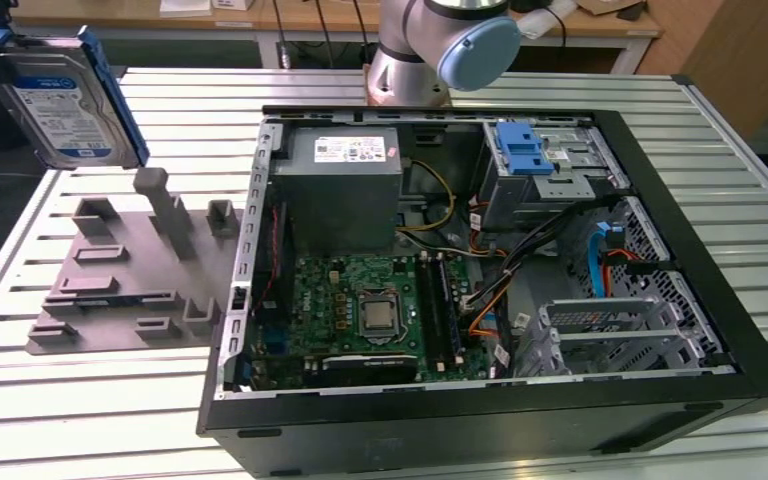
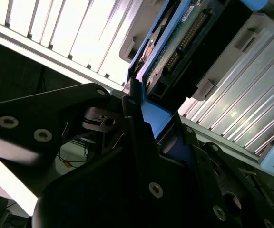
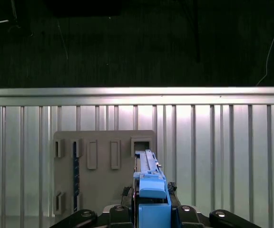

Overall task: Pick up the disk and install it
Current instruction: 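Pick up the disk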

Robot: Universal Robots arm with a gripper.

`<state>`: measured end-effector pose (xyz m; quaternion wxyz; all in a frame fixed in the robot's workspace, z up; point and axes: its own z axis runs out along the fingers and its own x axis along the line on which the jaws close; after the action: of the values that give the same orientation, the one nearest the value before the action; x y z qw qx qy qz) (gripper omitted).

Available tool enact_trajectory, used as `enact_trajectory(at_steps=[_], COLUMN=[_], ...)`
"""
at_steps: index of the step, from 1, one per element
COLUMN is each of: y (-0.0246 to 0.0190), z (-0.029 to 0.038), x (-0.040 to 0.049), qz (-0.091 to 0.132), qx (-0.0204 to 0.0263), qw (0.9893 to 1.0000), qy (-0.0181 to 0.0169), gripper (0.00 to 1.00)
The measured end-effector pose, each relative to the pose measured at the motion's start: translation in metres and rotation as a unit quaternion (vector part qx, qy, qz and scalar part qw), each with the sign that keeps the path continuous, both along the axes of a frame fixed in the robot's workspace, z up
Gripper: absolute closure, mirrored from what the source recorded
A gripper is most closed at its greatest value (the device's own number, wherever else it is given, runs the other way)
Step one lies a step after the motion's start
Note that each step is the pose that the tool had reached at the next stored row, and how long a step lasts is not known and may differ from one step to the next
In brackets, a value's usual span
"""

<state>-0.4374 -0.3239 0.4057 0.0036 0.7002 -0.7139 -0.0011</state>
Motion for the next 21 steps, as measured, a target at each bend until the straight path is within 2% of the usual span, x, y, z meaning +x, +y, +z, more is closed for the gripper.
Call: enact_trajectory(at_steps=[21], y=[0.0], z=[0.0134], x=[0.0], qz=[0.0], qx=[0.0], qw=[1.0], qy=[0.0], gripper=[0.64])
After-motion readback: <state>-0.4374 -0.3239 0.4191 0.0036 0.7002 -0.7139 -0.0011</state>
